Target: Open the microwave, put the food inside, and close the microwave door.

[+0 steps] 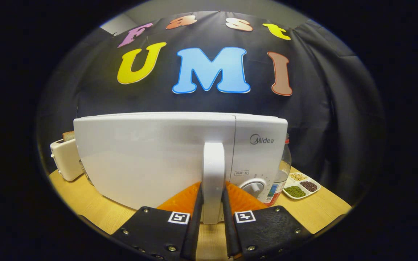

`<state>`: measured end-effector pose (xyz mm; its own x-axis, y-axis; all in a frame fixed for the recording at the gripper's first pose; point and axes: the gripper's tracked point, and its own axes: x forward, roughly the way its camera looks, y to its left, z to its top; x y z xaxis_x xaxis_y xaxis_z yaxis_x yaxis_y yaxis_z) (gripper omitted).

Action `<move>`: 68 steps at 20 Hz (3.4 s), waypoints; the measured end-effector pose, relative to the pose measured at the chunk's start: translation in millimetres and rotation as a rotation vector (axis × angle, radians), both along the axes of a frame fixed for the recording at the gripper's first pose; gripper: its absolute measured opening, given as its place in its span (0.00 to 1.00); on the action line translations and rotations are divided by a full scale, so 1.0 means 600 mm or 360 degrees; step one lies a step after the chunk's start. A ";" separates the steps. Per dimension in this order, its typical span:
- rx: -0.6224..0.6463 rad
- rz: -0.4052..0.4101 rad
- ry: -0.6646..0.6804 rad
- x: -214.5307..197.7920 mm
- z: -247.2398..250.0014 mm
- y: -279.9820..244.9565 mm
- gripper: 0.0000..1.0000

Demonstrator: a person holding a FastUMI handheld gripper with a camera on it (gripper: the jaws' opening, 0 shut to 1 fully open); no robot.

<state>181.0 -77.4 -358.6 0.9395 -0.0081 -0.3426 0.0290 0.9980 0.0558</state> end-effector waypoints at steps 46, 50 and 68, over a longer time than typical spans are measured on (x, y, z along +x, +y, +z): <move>0.0156 0.0796 -0.0408 -0.545 0.166 0.638 0.55; 0.0163 0.1001 -0.0622 -0.591 0.206 0.576 0.80; -0.0313 0.0366 -0.0272 -0.508 -0.010 0.036 0.95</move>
